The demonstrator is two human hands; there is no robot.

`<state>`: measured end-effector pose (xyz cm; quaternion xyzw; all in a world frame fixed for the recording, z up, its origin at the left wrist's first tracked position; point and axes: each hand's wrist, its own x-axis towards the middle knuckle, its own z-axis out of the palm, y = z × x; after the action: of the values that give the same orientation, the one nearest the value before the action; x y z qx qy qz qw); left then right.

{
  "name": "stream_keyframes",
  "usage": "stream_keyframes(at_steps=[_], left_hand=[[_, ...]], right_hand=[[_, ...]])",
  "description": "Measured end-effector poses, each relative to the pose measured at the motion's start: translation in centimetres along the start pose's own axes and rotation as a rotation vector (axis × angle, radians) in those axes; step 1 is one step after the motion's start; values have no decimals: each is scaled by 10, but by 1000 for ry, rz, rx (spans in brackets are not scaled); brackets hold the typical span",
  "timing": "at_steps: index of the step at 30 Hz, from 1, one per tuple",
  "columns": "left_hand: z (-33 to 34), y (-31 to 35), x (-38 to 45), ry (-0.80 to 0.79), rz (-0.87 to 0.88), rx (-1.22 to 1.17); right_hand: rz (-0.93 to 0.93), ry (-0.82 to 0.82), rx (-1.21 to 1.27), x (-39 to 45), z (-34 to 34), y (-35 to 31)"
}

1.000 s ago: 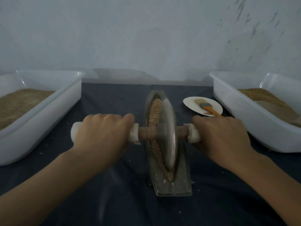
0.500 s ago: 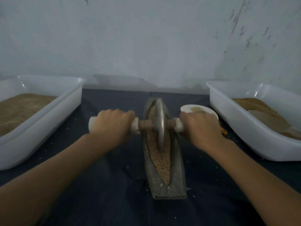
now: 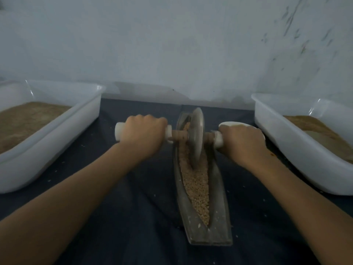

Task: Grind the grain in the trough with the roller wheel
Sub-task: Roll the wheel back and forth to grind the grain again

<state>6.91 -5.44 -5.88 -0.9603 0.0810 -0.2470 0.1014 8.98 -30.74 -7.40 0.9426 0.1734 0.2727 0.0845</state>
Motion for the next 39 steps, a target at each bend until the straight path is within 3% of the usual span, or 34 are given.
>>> stream_keyframes(at_steps=[6, 10, 14, 19, 25, 31, 35, 39], left_hand=[[-4, -1, 4, -24, 25, 4], [-26, -4, -49, -19, 100, 27], [-42, -8, -78, 99, 190, 104], [-13, -2, -39, -65, 23, -54], [12, -6, 12, -80, -31, -108], [-17, -2, -25, -59, 73, 5], [-44, -6, -63, 132, 264, 117], [-31, 0, -47, 42, 158, 87]], right_hand=[[58, -54, 18, 1, -6, -5], [-107, 74, 33, -51, -38, -4], [-147, 45, 71, -72, -60, -4], [-50, -4, -88, -32, -29, -6], [8, -44, -60, 25, -9, -1], [28, -74, -12, -32, -25, -5], [-57, 7, 79, -78, -57, -9], [2, -116, 76, -71, -48, -7]])
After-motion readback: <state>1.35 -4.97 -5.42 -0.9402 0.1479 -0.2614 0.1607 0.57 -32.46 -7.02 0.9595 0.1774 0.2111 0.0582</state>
